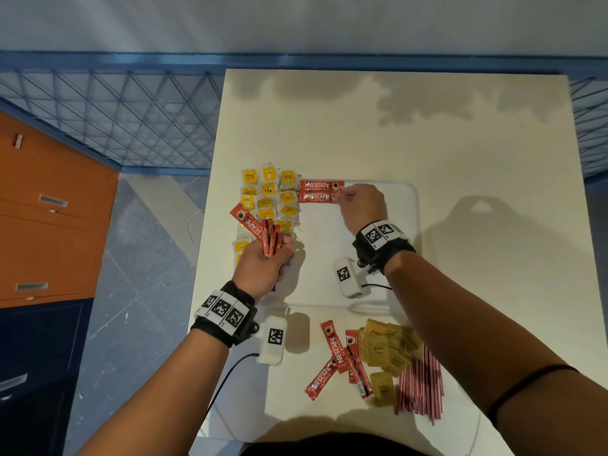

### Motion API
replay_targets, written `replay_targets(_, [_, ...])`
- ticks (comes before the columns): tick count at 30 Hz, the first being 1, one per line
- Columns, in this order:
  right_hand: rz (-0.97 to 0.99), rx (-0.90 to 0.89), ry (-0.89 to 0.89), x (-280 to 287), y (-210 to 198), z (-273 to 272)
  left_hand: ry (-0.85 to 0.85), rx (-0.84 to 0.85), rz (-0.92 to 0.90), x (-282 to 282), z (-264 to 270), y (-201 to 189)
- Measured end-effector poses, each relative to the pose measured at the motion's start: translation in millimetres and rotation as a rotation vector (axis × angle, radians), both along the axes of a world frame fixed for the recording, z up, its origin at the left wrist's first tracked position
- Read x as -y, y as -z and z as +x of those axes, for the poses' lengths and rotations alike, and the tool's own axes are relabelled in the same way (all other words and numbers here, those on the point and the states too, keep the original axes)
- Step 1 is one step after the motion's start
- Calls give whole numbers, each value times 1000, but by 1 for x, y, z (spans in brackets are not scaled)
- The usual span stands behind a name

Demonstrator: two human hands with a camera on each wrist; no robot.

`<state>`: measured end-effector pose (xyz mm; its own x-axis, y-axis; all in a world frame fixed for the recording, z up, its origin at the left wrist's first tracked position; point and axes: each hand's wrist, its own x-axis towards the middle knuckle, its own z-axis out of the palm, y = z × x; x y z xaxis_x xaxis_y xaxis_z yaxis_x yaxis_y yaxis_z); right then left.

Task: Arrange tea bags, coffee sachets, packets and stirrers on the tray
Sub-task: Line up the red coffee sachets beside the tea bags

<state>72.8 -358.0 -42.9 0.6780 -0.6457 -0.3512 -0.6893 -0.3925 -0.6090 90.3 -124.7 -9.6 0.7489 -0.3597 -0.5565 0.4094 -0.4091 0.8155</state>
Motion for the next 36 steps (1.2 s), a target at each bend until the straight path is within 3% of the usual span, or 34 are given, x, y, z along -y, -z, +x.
replay_targets(18, [19, -13, 32, -5, -15, -9, 123, -27, 7, -3, -11, -7])
replay_targets(28, [213, 304, -276, -43, -70, -44, 309, -87, 46, 2, -35, -15])
replay_targets(36, [372, 149, -452, -56, -81, -71, 554, -138, 107, 4, -61, -23])
